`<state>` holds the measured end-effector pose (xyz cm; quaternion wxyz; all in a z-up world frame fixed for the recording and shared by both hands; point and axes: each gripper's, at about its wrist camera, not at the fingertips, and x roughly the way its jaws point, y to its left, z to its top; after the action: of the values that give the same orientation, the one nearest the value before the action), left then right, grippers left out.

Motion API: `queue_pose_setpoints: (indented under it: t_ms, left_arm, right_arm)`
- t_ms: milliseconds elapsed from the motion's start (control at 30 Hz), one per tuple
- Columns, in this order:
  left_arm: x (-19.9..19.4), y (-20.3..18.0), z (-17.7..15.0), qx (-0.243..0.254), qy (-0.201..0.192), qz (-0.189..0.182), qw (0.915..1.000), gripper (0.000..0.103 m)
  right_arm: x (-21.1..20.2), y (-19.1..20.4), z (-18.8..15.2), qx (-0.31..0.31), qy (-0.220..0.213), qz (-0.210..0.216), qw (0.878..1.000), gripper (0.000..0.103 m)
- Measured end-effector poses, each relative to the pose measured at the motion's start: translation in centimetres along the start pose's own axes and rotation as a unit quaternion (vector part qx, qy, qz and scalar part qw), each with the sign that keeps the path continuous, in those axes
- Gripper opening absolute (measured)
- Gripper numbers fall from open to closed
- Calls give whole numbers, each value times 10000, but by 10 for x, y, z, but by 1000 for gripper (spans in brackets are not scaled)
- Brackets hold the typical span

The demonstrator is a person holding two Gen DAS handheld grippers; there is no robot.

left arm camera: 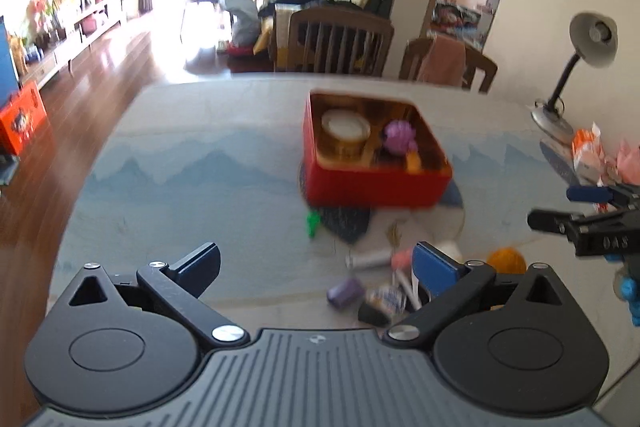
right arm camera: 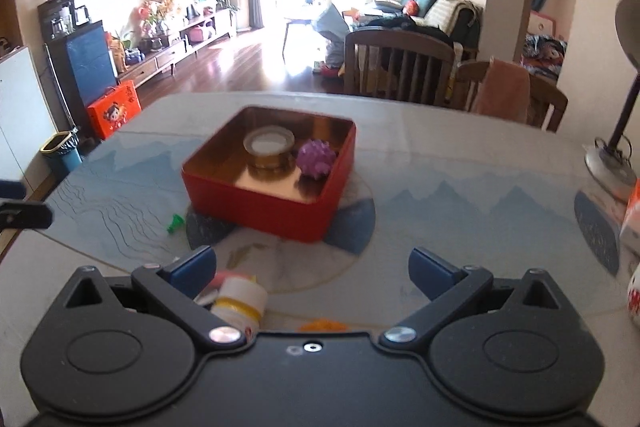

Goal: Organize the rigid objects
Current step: 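Move the right gripper back to the orange on the table, then grasp the candy wrapper with the left gripper while the right gripper grasps the orange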

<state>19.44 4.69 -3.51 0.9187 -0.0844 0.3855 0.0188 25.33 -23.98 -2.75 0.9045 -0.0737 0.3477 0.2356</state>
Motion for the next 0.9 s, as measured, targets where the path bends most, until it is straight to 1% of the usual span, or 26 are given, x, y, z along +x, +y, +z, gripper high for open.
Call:
queue_pose_setpoints:
  t_ms: [167,233,267,367,467,533,633,733,900]
  left_arm:
    - [11,8,-29,-236,390,125,9989,103]
    - [18,11,-40,-270,581,15,9979,103]
    - [20,10,-45,-259,621,2,9977,103]
    - [27,9,-60,-183,735,117,9971,103]
    - [34,11,-71,-285,859,207,9957,103]
    - [38,13,-77,-351,948,279,9945,103]
    - [45,13,-82,-385,1056,326,9931,103]
    - [51,11,-87,-360,1140,347,9922,102]
    - [58,7,-93,-291,1221,430,9912,102]
  right_arm:
    - [12,2,-19,-86,167,-79,9998,101]
    - [17,2,-25,-82,243,-86,9996,101]
    - [19,1,-27,-64,290,-95,9995,100]
    - [28,-1,-34,0,424,-126,9990,98]
    - [36,-2,-39,52,563,-153,9983,94]
    - [40,-3,-42,63,642,-170,9978,93]
    - [45,-3,-47,63,760,-169,9969,89]
    - [49,-5,-50,96,811,-182,9965,87]
    - [53,-7,-52,153,894,-200,9957,78]
